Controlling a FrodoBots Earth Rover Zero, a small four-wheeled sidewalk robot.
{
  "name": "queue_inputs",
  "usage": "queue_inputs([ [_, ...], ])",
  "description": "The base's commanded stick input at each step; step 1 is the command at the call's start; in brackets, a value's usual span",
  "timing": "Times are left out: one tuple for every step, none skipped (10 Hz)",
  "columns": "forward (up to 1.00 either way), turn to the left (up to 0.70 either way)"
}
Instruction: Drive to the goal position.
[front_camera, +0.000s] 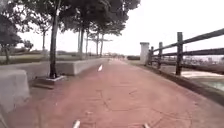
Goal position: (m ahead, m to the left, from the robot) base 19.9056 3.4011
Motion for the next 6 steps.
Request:
queue_inputs([
  [0.7, 0.0],
  [0.7, 0.0],
  [0.7, 0.0],
  [0.7, 0.0],
  [0.7, 0.0],
  [0.7, 0.0],
])
